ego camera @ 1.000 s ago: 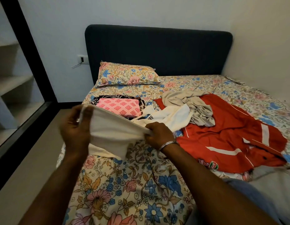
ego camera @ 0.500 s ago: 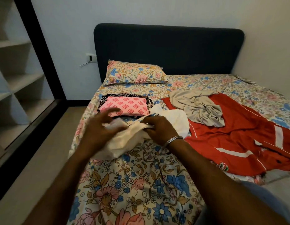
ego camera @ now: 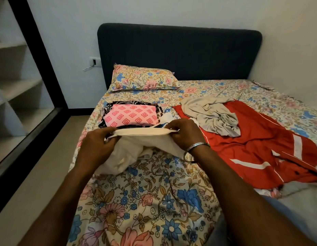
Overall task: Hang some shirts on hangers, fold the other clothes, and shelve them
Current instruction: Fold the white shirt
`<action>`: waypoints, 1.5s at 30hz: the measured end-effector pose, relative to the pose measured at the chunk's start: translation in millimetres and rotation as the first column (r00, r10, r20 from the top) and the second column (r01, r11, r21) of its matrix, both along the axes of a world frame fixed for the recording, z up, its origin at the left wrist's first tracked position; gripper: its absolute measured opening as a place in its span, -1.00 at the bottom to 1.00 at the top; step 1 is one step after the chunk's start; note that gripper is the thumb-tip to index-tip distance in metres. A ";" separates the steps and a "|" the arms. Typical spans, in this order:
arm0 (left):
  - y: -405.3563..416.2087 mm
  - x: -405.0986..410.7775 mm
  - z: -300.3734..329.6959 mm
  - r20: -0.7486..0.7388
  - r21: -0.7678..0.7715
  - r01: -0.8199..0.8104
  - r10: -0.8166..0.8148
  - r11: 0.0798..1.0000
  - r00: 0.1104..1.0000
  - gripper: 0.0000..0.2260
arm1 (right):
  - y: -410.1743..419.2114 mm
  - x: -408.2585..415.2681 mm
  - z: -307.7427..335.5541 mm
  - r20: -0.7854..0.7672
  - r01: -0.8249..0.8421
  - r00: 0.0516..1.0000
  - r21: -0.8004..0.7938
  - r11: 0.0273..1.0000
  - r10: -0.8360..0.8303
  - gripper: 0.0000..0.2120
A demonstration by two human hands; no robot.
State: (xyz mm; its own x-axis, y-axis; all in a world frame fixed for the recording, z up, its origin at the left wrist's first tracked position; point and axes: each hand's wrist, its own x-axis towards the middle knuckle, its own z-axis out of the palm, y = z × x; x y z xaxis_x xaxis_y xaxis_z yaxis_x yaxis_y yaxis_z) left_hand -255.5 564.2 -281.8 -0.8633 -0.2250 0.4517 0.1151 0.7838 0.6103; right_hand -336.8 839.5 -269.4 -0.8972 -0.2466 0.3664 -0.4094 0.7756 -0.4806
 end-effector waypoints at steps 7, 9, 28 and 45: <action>-21.5 1.8 7.0 0.050 0.014 -0.048 0.047 0.999 0.998 -0.80 | 19.4 -3.3 8.3 0.088 -0.174 0.975 -0.271 0.947 0.204 -0.86; -17.0 8.9 10.3 0.074 -0.101 0.031 -0.023 0.994 0.997 -0.77 | 18.9 0.4 11.9 0.086 -0.175 0.967 -0.455 0.873 0.238 -0.88; -9.8 149.2 89.5 -0.078 0.073 0.233 -0.227 0.970 0.971 -0.77 | 40.3 88.7 109.4 0.072 -0.316 0.912 -0.504 0.804 0.404 -0.61; 91.7 80.8 62.2 -0.320 0.353 0.517 -0.419 0.780 0.850 -0.81 | -8.1 93.1 70.5 0.140 -0.445 0.618 -0.749 0.491 0.774 -0.84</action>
State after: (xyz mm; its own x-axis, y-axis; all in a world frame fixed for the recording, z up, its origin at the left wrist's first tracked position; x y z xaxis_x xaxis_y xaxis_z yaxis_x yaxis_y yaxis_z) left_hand -174.8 655.8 -219.6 -0.8039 -0.0242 0.5942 0.5654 0.2787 0.7763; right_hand -243.7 831.4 -198.9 -0.6820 -0.6688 0.2960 -0.2866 -0.1279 -0.9495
